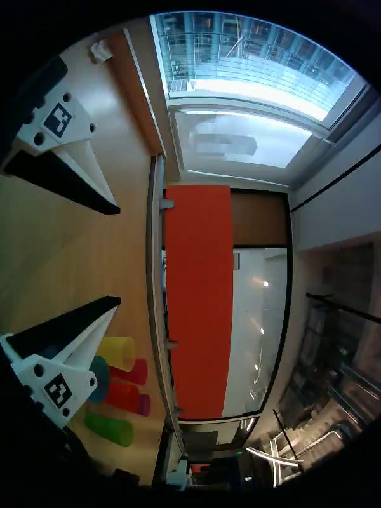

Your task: Pour water

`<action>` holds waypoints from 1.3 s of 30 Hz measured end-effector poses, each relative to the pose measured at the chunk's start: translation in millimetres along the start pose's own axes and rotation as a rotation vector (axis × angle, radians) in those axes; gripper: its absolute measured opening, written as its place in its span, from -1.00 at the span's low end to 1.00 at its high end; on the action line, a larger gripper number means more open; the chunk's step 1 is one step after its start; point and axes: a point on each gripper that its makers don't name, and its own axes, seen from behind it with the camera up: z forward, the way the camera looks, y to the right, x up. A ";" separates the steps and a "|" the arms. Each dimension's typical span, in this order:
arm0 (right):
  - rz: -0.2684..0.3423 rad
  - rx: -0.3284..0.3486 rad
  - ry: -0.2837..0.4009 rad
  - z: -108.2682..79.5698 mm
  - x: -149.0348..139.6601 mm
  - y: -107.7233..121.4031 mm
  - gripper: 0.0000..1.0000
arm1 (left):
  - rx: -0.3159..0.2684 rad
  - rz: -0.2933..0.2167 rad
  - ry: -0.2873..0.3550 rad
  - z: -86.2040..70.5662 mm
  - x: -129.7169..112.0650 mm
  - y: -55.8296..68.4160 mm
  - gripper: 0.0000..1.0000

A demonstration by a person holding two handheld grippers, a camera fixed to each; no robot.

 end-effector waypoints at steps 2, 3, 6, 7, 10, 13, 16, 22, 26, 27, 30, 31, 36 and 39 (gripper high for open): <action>0.001 -0.009 -0.005 0.3 -6.5 4.2 0.98 | 0.000 0.000 0.000 -0.1 0.1 0.0 0.91; 0.001 -0.012 -0.007 0.3 -9.4 6.1 0.98 | 0.000 0.000 0.000 -0.1 0.1 0.0 0.91; 0.004 -0.020 -0.016 0.0 -17.7 11.9 0.98 | 0.000 0.000 0.000 -0.1 0.1 -0.1 0.91; 0.006 -0.021 -0.018 0.0 -19.6 13.4 0.98 | 0.000 0.000 0.000 -0.1 0.0 0.0 0.91; 0.014 -0.026 -0.020 0.3 -24.6 18.0 0.98 | 0.000 0.000 0.000 -0.2 0.0 0.2 0.91; 0.022 -0.033 -0.024 1.1 -29.0 22.5 0.98 | 0.000 0.000 0.000 -0.2 0.1 0.3 0.91; 0.028 -0.041 -0.034 2.0 -34.2 26.3 0.98 | 0.000 0.000 0.000 -0.1 0.1 0.2 0.91; 0.035 -0.048 -0.052 3.4 -43.4 31.2 0.98 | 0.000 0.000 0.000 0.0 0.0 0.2 0.91; 0.034 -0.046 -0.058 4.6 -45.9 31.8 0.98 | 0.000 0.000 0.000 0.0 0.1 0.5 0.91; 0.033 -0.045 -0.058 4.6 -45.9 31.6 0.98 | 0.000 0.000 0.000 0.0 0.1 0.5 0.91; 0.031 -0.042 -0.061 4.4 -45.2 30.4 0.98 | 0.000 0.000 0.000 0.0 0.2 0.5 0.91; 0.030 -0.042 -0.061 4.3 -44.9 30.3 0.98 | 0.000 0.000 0.000 0.0 0.2 0.5 0.91; 0.023 -0.041 -0.062 3.7 -43.6 29.0 0.98 | 0.000 0.000 0.000 -0.1 0.4 0.4 0.91; 0.017 -0.038 -0.063 3.2 -44.0 27.6 0.98 | 0.000 0.000 0.000 -0.1 0.4 0.4 0.91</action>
